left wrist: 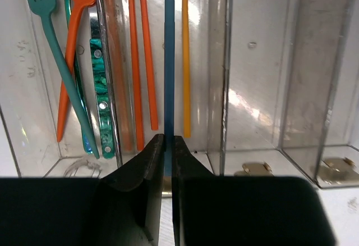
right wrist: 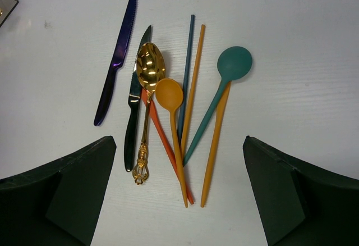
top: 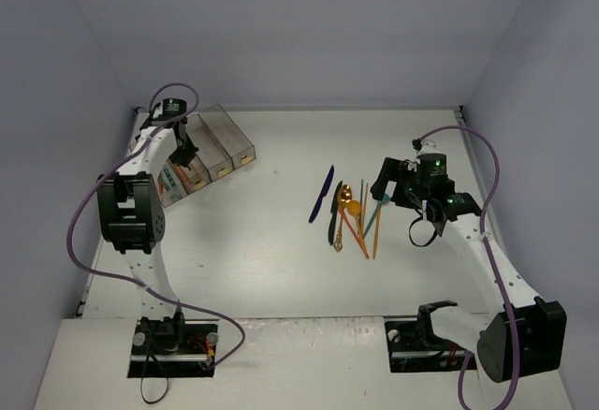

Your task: Sort the eating utensils into containers

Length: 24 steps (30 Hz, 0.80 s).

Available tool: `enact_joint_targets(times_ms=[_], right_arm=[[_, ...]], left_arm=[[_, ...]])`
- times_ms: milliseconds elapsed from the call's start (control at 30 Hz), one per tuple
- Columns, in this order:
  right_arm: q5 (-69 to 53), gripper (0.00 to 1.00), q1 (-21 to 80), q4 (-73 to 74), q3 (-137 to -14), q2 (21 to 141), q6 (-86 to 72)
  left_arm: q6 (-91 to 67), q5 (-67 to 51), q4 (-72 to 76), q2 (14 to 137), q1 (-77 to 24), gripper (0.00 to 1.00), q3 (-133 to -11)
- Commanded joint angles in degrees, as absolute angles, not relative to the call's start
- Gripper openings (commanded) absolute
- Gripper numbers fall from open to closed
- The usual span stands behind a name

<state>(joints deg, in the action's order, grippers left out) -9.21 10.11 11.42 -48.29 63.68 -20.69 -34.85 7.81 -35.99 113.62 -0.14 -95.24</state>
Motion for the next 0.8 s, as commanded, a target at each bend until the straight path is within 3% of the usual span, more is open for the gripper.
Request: enact_joint_targets(times_ms=[0, 133, 400, 600, 767], right_arm=[[-8.2, 0.95, 9.8, 10.1, -49.2, 62.9, -19.8], [-8.0, 0.95, 9.8, 10.1, -49.4, 63.8, -19.6], [-6.1, 0.94, 10.4, 10.0, -51.3, 68.0, -19.2], [-1.0, 0.89, 15.0, 10.0, -54.0, 75.1, -19.0], [2.9, 0.73, 18.2, 9.8, -56.1, 82.5, -19.7]], left_arm=[[-34.4, 7.5, -36.5, 112.7, -0.4, 0.02, -98.4], [-34.2, 7.4, -36.4, 111.1, -0.4, 0.18, -97.8], [-31.8, 7.0, -36.3, 103.8, -0.4, 0.37, -95.7], [-28.4, 4.3, -35.9, 95.0, -2.1, 0.4, -92.9], [-22.5, -1.7, -30.6, 85.9, -6.2, 0.4, -84.7]])
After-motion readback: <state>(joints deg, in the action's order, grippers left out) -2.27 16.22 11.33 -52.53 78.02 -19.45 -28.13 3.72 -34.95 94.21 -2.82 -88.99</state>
